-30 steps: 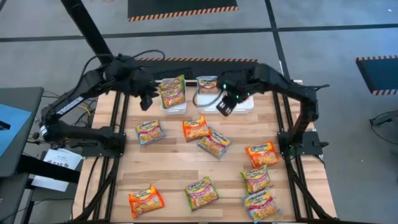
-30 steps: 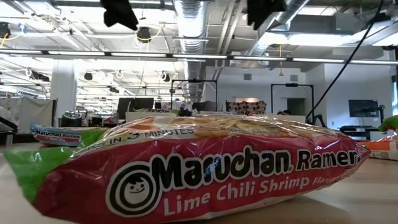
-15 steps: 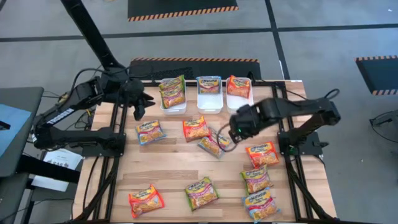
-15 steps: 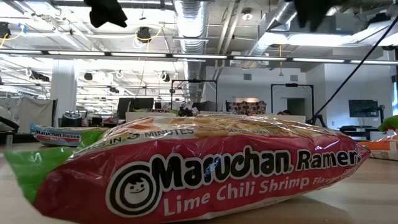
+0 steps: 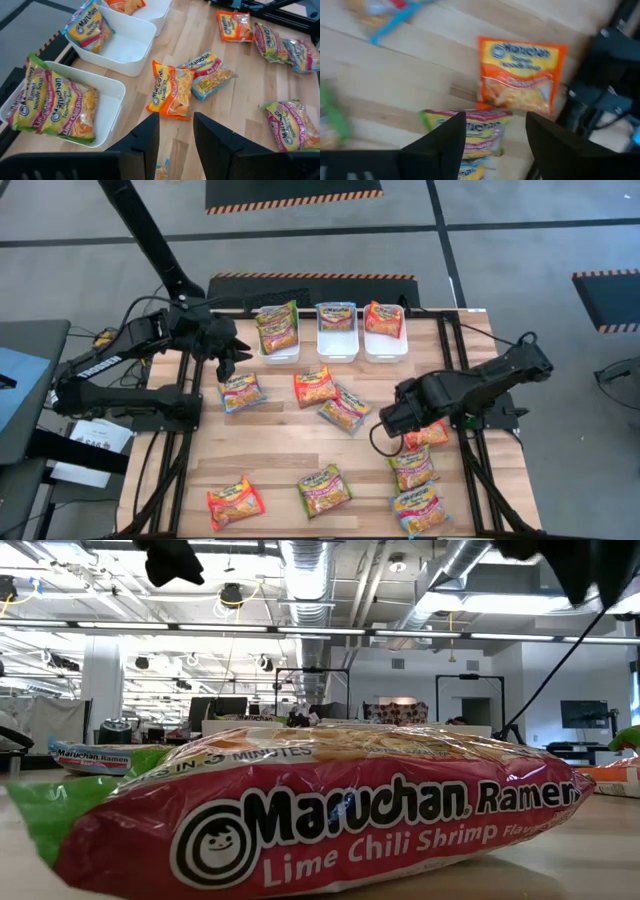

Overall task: Sort Maruchan noodles
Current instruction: Put the orange noodle pack into the right white bin

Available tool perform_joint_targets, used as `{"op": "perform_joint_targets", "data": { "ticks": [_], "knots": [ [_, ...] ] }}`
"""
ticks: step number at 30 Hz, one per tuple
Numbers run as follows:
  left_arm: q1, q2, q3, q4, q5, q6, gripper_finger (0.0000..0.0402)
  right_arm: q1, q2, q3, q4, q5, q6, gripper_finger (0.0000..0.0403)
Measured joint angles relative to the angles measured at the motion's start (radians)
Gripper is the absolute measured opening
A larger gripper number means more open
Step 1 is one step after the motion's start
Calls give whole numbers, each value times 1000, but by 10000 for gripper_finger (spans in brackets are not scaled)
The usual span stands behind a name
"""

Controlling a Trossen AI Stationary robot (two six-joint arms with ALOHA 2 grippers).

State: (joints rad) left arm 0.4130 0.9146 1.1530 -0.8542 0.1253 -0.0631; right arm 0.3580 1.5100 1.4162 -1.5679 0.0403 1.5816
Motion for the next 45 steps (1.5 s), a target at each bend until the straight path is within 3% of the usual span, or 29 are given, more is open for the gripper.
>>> {"op": "perform_joint_targets", "data": {
  "ticks": [6,30,41,45],
  "knots": [
    [-34,0,0,0,0,-11,104,11,1,-104,41,-20,71,244],
    [-50,0,0,0,-32,-10,104,-29,1,-511,463,-134,95,244],
    [-50,0,0,0,-35,-10,104,-87,-1,-651,622,-163,96,244],
    [-50,0,0,0,-35,-7,104,-111,-2,-658,630,-186,96,226]
  ]
}}
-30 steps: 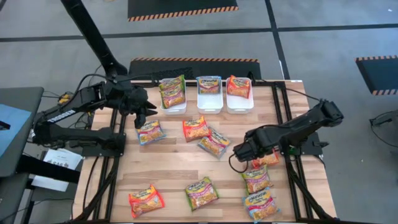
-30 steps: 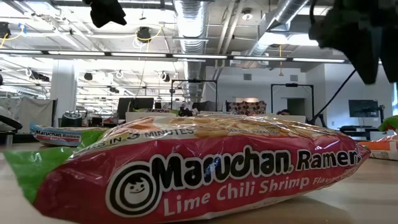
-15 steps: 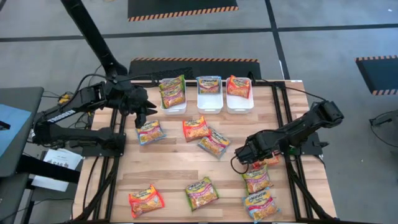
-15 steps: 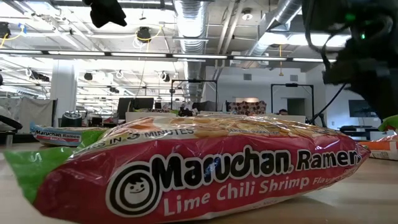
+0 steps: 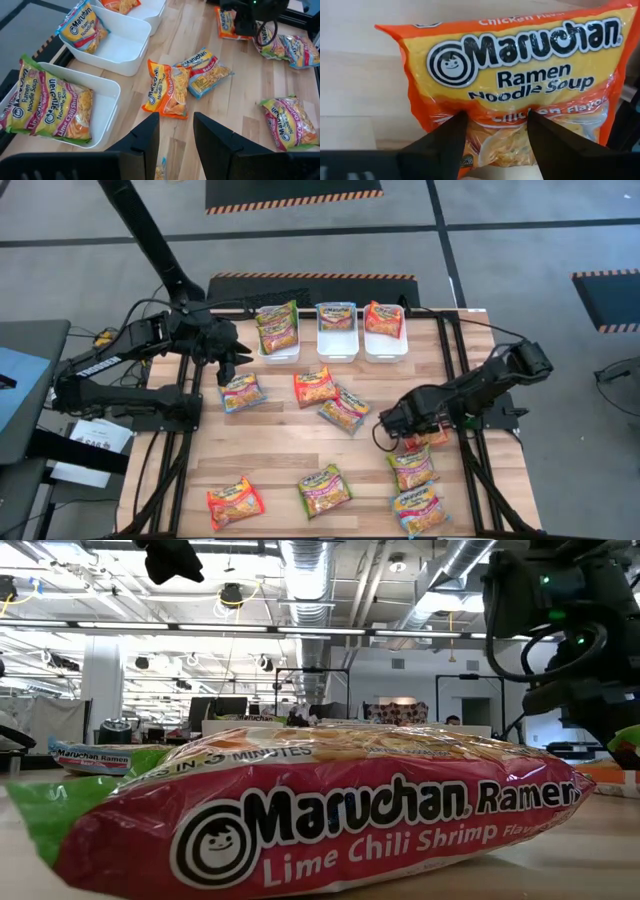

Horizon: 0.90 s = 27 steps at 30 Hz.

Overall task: Sort Maruchan noodles
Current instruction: Put the orange noodle pack into the right white bin

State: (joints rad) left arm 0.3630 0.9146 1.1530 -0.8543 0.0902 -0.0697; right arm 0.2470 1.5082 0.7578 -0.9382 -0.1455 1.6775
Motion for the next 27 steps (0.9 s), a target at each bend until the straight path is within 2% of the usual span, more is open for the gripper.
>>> {"op": "perform_joint_targets", "data": {
  "ticks": [4,13,19,27],
  "knots": [
    [0,0,0,0,0,22,104,-23,1,-1,1,-5,0,174],
    [0,0,0,0,0,24,104,-39,0,7,8,-26,-13,17],
    [0,0,0,0,0,24,104,-20,4,56,-34,12,8,12],
    [0,0,0,0,0,24,104,27,5,207,-121,200,109,5]
  ]
}}
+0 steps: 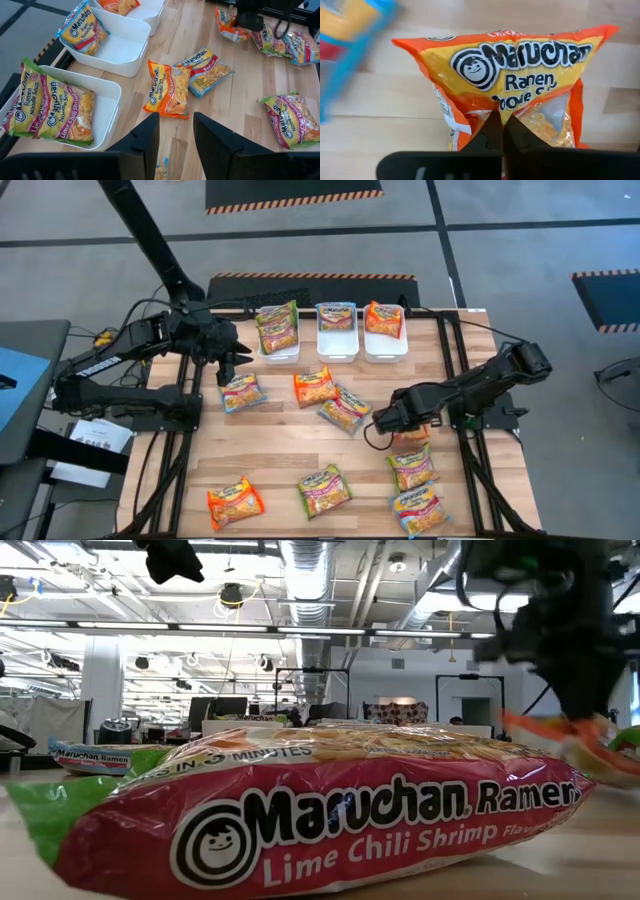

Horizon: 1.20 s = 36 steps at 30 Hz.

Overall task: Sort Maruchan noodles
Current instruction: Put the orange noodle pack into the right white bin

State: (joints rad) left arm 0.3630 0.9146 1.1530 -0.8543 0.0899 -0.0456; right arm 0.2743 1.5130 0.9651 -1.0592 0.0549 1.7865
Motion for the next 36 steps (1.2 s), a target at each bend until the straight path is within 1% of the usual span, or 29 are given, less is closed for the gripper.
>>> {"op": "perform_joint_targets", "data": {
  "ticks": [3,6,9,12,16,21,25,27,32,36],
  "knots": [
    [0,2,0,0,0,-1,104,15,0,63,-45,74,42,5],
    [0,2,0,0,-6,-1,104,22,-1,129,-73,149,47,5],
    [0,2,0,0,-43,-1,105,17,-1,194,-89,251,44,5],
    [0,2,0,0,-101,-2,105,-10,-1,249,-108,377,8,5],
    [1,3,0,0,-165,-1,105,-84,-2,318,-124,523,-132,5],
    [1,3,0,0,-184,47,105,-226,-2,385,-118,655,-356,6],
    [1,3,0,0,-184,63,105,-347,-2,413,-84,712,-515,6],
    [1,3,0,0,-194,63,105,-401,-2,415,-55,722,-591,6],
    [1,3,0,3,-291,55,105,-503,-2,415,25,777,-745,6],
    [1,4,0,44,-384,54,105,-553,-3,407,66,868,-792,7]
  ]
}}
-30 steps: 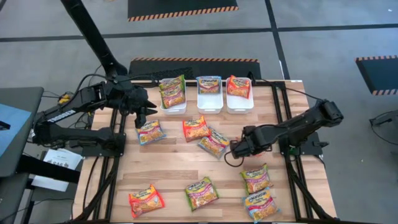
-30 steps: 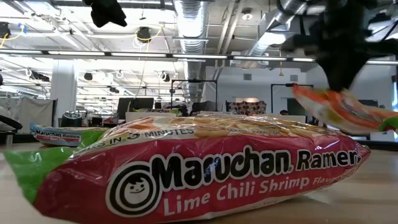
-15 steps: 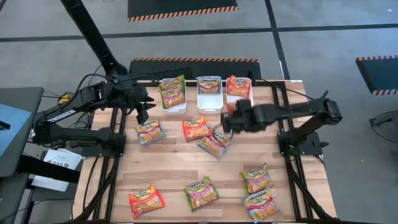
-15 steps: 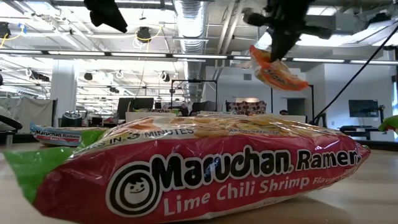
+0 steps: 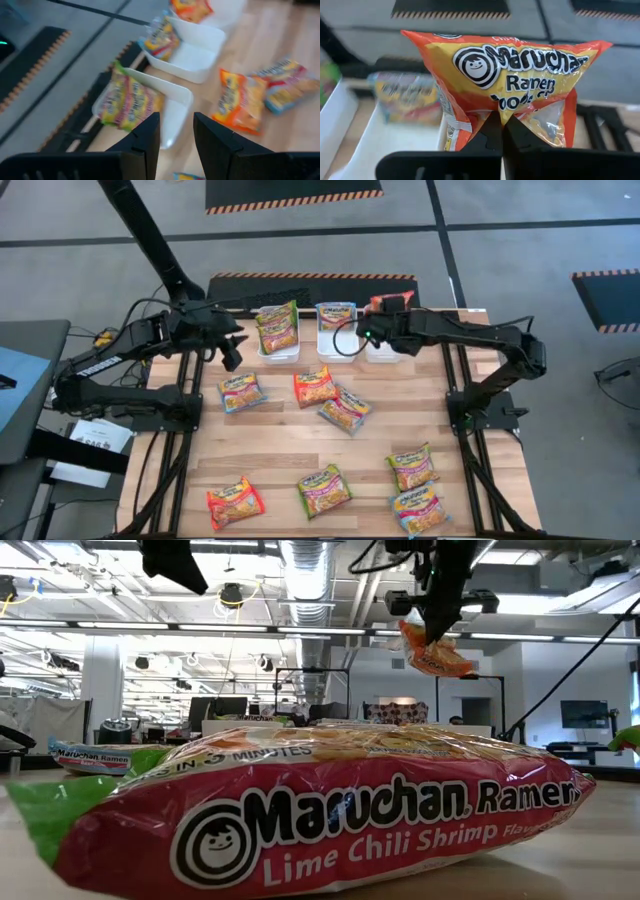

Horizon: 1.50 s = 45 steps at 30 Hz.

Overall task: Sort Maruchan noodles
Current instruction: Put the orange noodle pack into the right white bin

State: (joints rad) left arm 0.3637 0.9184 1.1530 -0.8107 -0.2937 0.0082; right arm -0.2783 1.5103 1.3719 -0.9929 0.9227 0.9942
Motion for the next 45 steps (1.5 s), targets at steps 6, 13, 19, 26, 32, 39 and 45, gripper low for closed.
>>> {"op": "perform_joint_targets", "data": {
  "ticks": [6,13,19,26,32,39,45],
  "knots": [
    [0,0,0,132,-125,53,105,-44,11,-75,66,50,-9,7],
    [28,0,0,278,-193,154,104,-74,60,-139,130,12,-8,8],
    [76,0,0,316,-193,174,104,-105,149,-140,180,-33,-49,8],
    [110,0,0,313,-182,170,104,-146,234,-140,203,-92,-61,8],
    [112,0,0,313,-182,168,104,-177,245,-139,227,-94,-61,13],
    [112,0,0,313,-181,182,104,-233,246,-139,225,-172,-61,56],
    [112,0,0,313,-181,190,104,-270,245,-139,225,-240,-65,89]
  ]
}}
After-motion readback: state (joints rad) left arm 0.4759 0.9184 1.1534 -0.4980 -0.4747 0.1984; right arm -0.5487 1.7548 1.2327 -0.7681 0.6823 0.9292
